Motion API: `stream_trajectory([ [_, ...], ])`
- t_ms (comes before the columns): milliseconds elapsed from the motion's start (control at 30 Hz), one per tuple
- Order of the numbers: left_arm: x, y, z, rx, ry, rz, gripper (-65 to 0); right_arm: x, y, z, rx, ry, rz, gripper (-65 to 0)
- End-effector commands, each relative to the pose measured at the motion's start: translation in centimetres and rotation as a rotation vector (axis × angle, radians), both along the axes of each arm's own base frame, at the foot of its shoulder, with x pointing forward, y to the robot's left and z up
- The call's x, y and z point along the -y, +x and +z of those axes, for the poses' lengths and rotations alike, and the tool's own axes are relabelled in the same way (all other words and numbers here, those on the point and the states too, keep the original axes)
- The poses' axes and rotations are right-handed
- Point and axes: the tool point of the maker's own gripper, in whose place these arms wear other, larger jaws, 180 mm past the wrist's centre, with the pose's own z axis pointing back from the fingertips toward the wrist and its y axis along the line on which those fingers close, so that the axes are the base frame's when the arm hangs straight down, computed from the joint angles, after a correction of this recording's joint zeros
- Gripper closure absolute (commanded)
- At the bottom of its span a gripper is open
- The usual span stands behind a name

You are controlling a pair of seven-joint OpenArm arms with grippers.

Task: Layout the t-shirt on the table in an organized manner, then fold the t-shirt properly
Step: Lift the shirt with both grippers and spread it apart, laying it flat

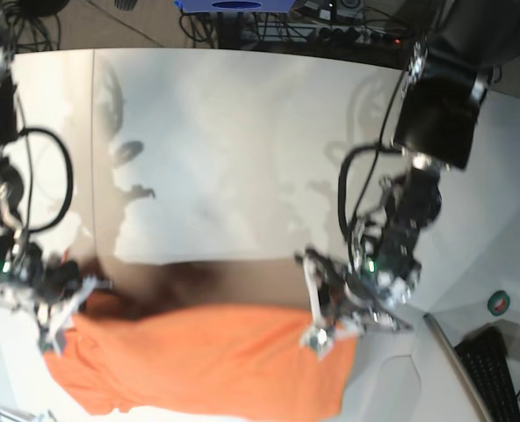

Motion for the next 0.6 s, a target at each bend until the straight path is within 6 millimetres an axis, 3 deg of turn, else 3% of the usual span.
stream_trajectory([
  [0, -0.3, 0.3, 0.2, 0.018, -0.011, 0.013, 0.0, 1.3, -0.2, -0.4, 0.013, -0.009, -0.026, 0.0],
  [67, -1.3, -2.6, -3.7, -0.081, 0.009, 0.028, 0.0, 1.2, -2.8, -4.0, -0.049, 0.008, -0.040, 0.0],
  [200, -2.6, -6.5, -7.6, -0.135, -0.006, 0.034, 0.0, 0.0, -7.6, -8.5, -0.151, 0.037, -0.043, 0.0],
  [400, -7.2, -9.5, -9.5, -0.179, -0.023, 0.197, 0.0, -0.4, -12.9, -11.6, -0.251, 0.036, -0.035, 0.0],
  [567, -8.3, -12.0, -9.1, -0.169, -0.041, 0.239, 0.0, -0.8, -15.6, -12.7, -0.297, 0.041, -0.031, 0.0],
])
